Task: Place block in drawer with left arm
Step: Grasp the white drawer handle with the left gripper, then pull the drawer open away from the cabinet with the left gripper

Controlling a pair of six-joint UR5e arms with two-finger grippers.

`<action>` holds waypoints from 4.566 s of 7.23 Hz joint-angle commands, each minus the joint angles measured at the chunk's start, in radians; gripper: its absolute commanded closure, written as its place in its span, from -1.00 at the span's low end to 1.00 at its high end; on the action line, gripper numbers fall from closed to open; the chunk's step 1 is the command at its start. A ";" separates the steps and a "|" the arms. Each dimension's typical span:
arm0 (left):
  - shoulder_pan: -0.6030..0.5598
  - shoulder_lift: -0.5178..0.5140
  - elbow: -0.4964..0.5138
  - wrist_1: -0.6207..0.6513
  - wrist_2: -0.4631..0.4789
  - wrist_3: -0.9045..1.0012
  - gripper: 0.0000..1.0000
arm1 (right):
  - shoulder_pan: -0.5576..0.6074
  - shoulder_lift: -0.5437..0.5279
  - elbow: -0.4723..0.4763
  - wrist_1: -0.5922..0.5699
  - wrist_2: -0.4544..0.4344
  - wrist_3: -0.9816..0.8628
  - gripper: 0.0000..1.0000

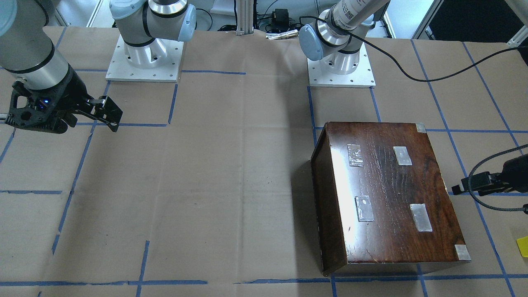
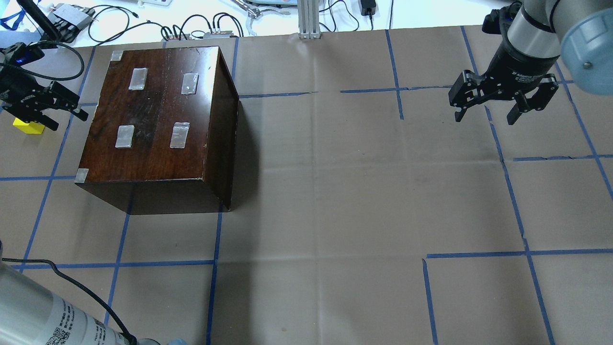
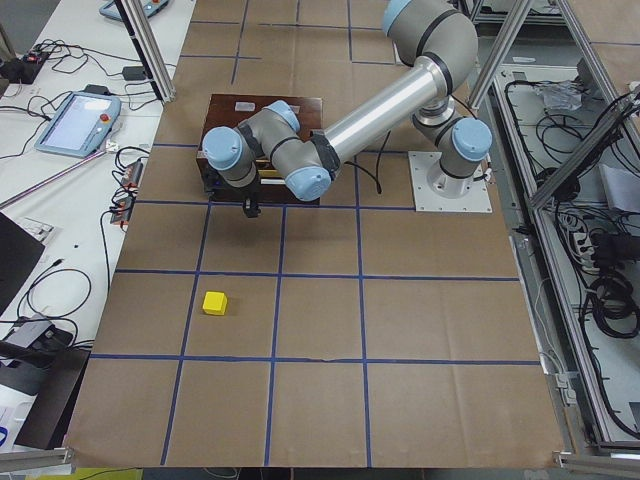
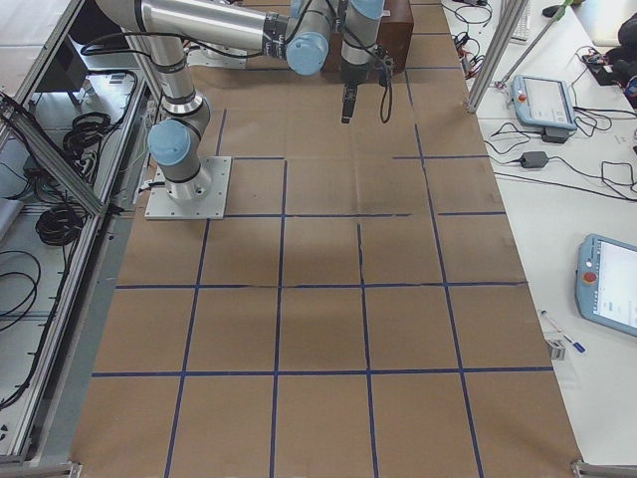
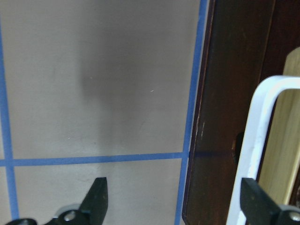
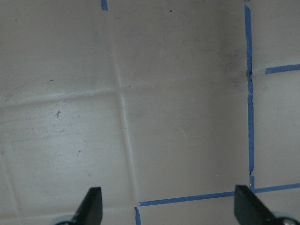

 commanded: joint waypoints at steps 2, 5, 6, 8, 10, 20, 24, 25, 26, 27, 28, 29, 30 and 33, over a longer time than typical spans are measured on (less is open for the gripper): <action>0.009 -0.001 -0.014 -0.010 -0.099 0.025 -0.98 | 0.000 0.000 0.000 0.000 0.000 0.000 -1.00; 0.012 -0.006 -0.036 -0.010 -0.099 0.028 -0.98 | 0.000 0.000 0.000 0.000 0.000 -0.002 -1.00; 0.012 -0.009 -0.039 -0.010 -0.101 0.026 -0.98 | 0.000 0.000 0.000 0.000 0.000 -0.002 -1.00; 0.012 -0.024 -0.042 -0.008 -0.098 0.028 -0.98 | 0.000 0.000 0.000 0.000 0.000 -0.001 -1.00; 0.015 -0.044 -0.036 -0.008 -0.087 0.032 -0.98 | 0.000 0.000 0.000 0.000 0.000 -0.002 -1.00; 0.110 -0.046 -0.005 0.004 0.082 0.048 -0.97 | 0.000 0.000 0.000 0.000 0.000 -0.001 -1.00; 0.160 -0.057 0.019 0.004 0.083 0.085 -0.97 | 0.000 0.000 -0.001 0.000 0.000 -0.002 -1.00; 0.170 -0.061 0.024 0.004 0.083 0.085 -0.97 | 0.000 0.000 0.000 0.000 0.000 -0.002 -1.00; 0.175 -0.061 0.026 0.004 0.092 0.092 -0.97 | 0.000 0.000 -0.001 0.000 0.000 -0.002 -1.00; 0.180 -0.063 0.027 0.004 0.096 0.094 -0.97 | 0.000 0.000 0.000 0.000 0.000 0.000 -1.00; 0.181 -0.070 0.030 0.004 0.096 0.095 -0.97 | 0.000 0.000 0.000 0.000 0.000 -0.001 -1.00; 0.189 -0.086 0.053 0.004 0.096 0.095 -0.97 | 0.000 0.000 0.000 0.000 0.000 -0.002 -1.00; 0.192 -0.093 0.062 0.002 0.096 0.098 -0.97 | 0.000 0.000 0.000 0.000 0.000 -0.002 -1.00; 0.192 -0.093 0.087 0.002 0.097 0.106 -0.97 | 0.000 0.000 0.000 0.000 0.000 0.000 -1.00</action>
